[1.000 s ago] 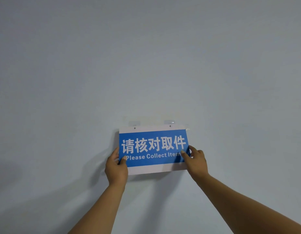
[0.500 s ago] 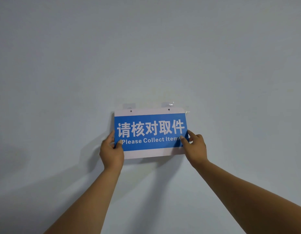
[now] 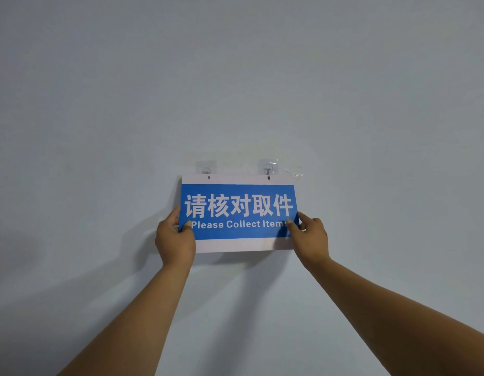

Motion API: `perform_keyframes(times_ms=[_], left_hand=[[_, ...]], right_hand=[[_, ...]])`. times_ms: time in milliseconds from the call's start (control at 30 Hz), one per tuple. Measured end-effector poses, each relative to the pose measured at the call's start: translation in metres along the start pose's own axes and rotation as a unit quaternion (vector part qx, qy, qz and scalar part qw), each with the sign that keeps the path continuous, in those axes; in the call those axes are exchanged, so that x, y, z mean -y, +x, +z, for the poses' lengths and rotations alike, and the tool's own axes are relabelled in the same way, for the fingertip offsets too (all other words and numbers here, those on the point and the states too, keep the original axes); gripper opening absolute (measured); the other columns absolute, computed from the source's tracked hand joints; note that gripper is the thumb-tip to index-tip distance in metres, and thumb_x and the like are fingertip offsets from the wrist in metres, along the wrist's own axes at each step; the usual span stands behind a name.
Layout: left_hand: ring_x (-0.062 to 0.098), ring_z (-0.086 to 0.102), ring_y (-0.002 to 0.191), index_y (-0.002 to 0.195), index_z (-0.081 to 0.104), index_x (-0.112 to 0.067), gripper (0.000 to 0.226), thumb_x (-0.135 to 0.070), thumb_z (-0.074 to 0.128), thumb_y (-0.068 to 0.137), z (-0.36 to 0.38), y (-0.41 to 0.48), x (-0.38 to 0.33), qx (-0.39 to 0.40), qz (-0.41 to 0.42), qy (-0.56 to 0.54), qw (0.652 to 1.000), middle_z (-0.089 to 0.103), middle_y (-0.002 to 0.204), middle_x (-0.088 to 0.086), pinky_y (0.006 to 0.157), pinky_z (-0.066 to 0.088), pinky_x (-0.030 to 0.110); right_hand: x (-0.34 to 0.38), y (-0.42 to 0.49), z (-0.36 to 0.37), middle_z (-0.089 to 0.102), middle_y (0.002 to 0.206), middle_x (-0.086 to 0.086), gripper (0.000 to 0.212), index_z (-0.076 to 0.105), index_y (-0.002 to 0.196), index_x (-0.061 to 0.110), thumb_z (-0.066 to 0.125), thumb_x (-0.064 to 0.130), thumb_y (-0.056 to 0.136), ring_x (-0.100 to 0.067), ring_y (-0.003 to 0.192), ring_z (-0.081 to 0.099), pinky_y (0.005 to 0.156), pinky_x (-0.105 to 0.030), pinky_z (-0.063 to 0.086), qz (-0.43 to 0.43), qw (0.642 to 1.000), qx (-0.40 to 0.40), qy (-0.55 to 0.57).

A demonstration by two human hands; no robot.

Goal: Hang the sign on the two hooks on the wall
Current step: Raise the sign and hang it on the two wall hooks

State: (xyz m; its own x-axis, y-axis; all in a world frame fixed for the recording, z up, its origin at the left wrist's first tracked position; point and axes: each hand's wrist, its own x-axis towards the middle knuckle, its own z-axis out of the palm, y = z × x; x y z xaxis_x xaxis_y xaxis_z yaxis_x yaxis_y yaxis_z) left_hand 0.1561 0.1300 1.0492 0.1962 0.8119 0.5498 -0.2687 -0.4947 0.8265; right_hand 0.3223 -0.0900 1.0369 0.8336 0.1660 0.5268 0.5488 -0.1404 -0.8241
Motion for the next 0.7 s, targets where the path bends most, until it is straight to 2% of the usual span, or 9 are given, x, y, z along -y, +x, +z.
perform_keyframes(times_ms=[233, 333, 533, 700], left_hand=[[0.018, 0.071, 0.093, 0.129, 0.063, -0.028, 0.040, -0.008, 0.060, 0.095, -0.008, -0.007, 0.000, 0.018, 0.012, 0.029, 0.999, 0.068, 0.113, 0.000, 0.071, 0.059, 0.031], [0.016, 0.070, 0.090, 0.131, 0.062, -0.023, 0.038, -0.008, 0.058, 0.096, -0.011, -0.008, -0.004, 0.024, 0.025, 0.049, 0.998, 0.068, 0.106, -0.005, 0.063, 0.055, 0.022], [0.019, 0.072, 0.086, 0.125, 0.065, -0.023, 0.037, -0.006, 0.054, 0.094, -0.013, 0.006, -0.017, 0.024, 0.051, 0.092, 0.994, 0.073, 0.101, -0.002, 0.066, 0.061, 0.032], [0.015, 0.068, 0.079, 0.120, 0.068, -0.016, 0.033, -0.002, 0.055, 0.094, -0.012, 0.006, -0.026, 0.010, 0.056, 0.102, 0.993, 0.065, 0.084, -0.013, 0.054, 0.050, 0.020]], right_hand=[[-0.003, -0.001, 0.003, 0.051, 0.112, -0.005, 0.043, 0.057, 0.140, 0.021, 0.057, 0.037, 0.100, -0.024, 0.099, 0.058, 0.092, -0.042, 0.054, 0.002, 1.000, -0.011, 0.006], [-0.003, -0.001, 0.004, 0.051, 0.112, -0.005, 0.046, 0.055, 0.142, 0.019, 0.058, 0.038, 0.100, -0.024, 0.100, 0.058, 0.094, -0.045, 0.054, 0.002, 1.000, -0.006, 0.007], [-0.005, 0.000, 0.008, 0.056, 0.114, -0.007, 0.050, 0.055, 0.144, 0.019, 0.059, 0.040, 0.099, -0.028, 0.104, 0.062, 0.093, -0.046, 0.055, 0.000, 1.000, 0.005, 0.023], [-0.004, -0.004, 0.005, 0.059, 0.113, -0.010, 0.044, 0.058, 0.140, 0.021, 0.059, 0.039, 0.099, -0.028, 0.099, 0.062, 0.087, -0.043, 0.054, -0.013, 0.999, 0.017, 0.030]])
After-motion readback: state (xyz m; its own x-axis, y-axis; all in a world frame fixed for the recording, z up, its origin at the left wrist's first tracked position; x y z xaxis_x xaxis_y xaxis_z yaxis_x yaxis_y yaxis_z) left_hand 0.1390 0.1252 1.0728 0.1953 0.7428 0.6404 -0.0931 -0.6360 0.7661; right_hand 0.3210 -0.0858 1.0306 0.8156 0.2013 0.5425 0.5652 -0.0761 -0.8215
